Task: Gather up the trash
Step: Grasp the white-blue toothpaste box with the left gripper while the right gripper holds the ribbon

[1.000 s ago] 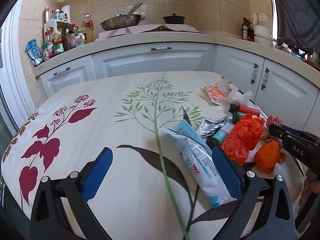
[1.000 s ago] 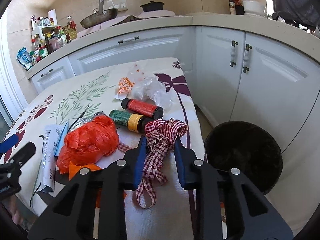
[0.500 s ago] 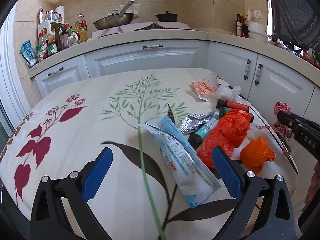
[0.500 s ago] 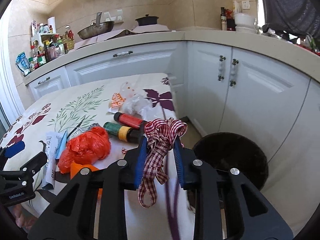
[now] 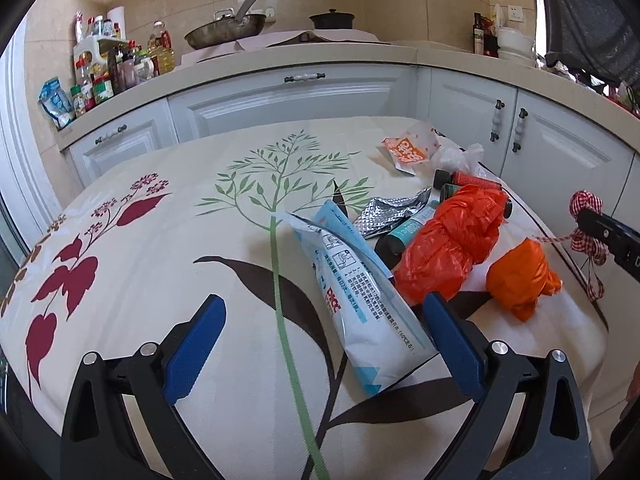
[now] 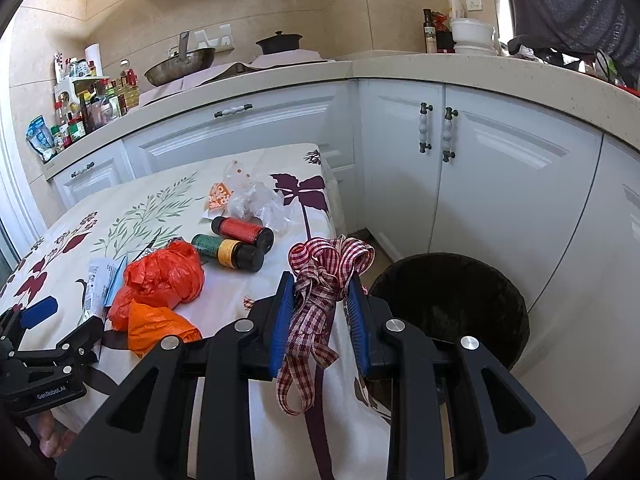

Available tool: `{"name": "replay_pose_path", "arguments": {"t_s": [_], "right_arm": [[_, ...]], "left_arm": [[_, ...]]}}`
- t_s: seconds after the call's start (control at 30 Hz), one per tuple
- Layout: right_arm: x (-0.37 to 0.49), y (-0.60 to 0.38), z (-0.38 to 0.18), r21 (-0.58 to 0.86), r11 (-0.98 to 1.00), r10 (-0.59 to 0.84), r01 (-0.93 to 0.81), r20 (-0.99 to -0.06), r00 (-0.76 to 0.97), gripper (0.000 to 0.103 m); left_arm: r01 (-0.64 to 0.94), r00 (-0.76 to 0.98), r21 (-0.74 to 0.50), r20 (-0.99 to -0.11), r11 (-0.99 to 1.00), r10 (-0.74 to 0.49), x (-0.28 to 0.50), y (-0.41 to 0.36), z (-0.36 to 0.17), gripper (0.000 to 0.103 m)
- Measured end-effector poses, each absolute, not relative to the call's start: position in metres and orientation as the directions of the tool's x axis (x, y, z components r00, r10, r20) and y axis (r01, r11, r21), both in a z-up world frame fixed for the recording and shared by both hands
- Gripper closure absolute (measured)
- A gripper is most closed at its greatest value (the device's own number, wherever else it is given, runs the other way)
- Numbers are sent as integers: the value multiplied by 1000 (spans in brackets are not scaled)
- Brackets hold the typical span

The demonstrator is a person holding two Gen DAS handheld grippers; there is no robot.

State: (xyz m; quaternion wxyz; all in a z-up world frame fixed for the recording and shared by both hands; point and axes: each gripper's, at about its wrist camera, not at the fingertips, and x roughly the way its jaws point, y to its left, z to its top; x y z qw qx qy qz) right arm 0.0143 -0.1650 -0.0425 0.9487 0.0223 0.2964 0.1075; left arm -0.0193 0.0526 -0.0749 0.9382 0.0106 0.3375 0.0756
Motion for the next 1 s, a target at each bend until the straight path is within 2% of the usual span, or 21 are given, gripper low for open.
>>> {"name": "replay_pose_path", "arguments": {"t_s": [0.03,0.07,0.27,0.4,0.5,0.6,0.63,1.0], "right_arm": [[14,-165,-43,106,976,218,-191,-558,801,77],[14,-164,-42,107,976,219,-192,-558,801,77],[13,-159,-42,102,975,220,-198,-563,796,77],[14,-156,-43,95,975,220,-203,-567,793,77],[14,-153,-44,93,974,224,-209,-572,789,77],[14,-150,-43,89,973,224,-212,-569,791,77],[13,-150,-43,88,973,225,-213,-568,792,77],[10,-161,-34,76,979,198,-188,-542,816,77]], "left_arm": [[-128,761,78,-631,989,149,-20,52,-75,17],[-120,761,80,-632,990,144,-20,52,-76,37],[-102,737,38,-668,994,101,-19,64,-82,64],[-116,750,41,-652,992,114,-22,72,-81,70],[-112,764,61,-633,992,125,-25,72,-79,80],[-110,775,73,-618,991,131,-27,74,-76,84],[-111,776,70,-617,991,131,-27,75,-75,88],[-116,827,88,-544,989,145,-31,74,-50,89]]}}
